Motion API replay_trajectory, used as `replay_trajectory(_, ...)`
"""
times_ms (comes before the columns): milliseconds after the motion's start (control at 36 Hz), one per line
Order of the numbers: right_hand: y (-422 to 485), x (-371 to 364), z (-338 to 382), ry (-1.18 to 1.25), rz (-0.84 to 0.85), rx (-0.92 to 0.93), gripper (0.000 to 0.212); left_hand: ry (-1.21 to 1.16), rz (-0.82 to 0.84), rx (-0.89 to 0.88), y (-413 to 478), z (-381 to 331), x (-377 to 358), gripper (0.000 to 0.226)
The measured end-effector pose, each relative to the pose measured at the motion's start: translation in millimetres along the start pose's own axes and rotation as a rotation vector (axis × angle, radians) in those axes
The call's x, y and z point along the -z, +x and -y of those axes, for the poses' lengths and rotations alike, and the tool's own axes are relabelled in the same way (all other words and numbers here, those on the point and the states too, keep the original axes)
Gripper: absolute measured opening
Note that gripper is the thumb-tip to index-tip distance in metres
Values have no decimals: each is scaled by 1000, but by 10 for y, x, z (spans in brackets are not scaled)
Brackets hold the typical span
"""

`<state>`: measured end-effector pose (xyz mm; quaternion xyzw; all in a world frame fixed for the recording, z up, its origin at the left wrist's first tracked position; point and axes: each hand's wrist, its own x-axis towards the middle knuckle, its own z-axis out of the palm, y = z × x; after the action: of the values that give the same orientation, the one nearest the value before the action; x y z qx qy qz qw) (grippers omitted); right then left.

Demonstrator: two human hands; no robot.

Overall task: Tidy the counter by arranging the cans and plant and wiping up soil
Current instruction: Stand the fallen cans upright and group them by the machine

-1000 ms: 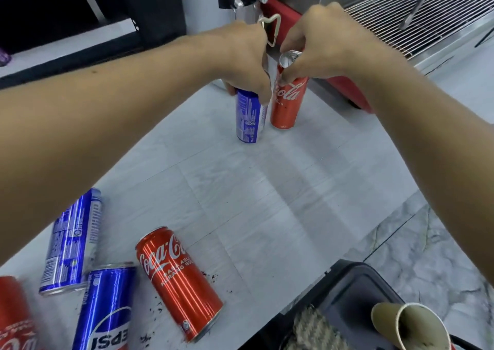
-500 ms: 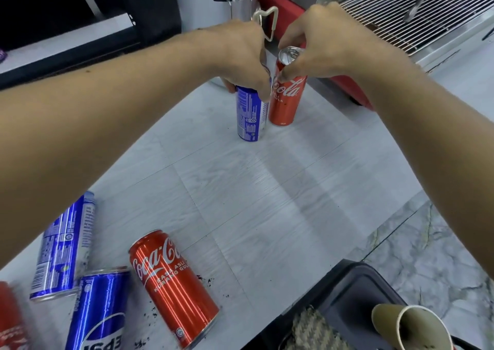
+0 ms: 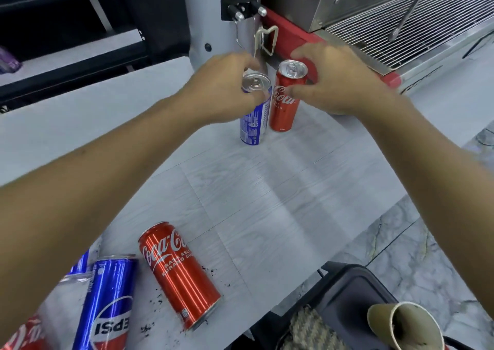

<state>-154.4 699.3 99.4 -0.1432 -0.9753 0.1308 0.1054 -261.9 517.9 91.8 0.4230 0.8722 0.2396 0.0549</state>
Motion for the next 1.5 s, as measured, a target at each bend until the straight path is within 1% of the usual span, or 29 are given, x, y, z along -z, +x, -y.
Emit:
replay_trajectory(28,-72,4,18,2,1,9,44,5,-33,-6,-93,3,-1,45)
replay_trajectory(56,-144,6,35,5,5,18,44,13,-56,-6,-187,6,-5,44)
replay_trajectory(111,-300,5,79,5,15,32,51,27,-81,-3,-384,13,0,46)
replay_trajectory(194,-570,0,191,11,48,49,52,27,-71,8,-707,21,25,50)
replay_trajectory(278,-834,7,330,25,39,77,49,26,-63,61,-1025,15,50,52)
replay_trajectory(417,-1206,-17,625,46,48,96,58,5,-85,101,-1611,136,113,54)
replay_trajectory(500,-1399,-42,848,69,56,79,66,-2,-119,136,-1951,209,166,53)
replay_trajectory(556,-1530,-79,1007,100,52,80,67,-15,-142,160,-2170,251,213,53)
replay_trajectory(667,-1771,-163,1346,165,6,91,65,-24,-172,222,-2566,324,313,54)
replay_trajectory(833,-2056,-286,1818,220,13,120,58,-29,-216,301,-3046,381,461,55)
replay_trajectory(1028,-2292,-393,2228,304,8,131,56,-55,-282,331,-3470,398,549,53)
replay_trajectory(1194,-2451,-489,2342,374,0,89,52,-78,-293,364,-3752,414,391,50)
replay_trajectory(1361,-2578,-635,2298,404,-1,51,53,-113,-315,382,-3990,377,151,46)
replay_trajectory(1500,-2660,-750,2215,419,2,15,53,-96,-306,393,-4099,366,5,50)
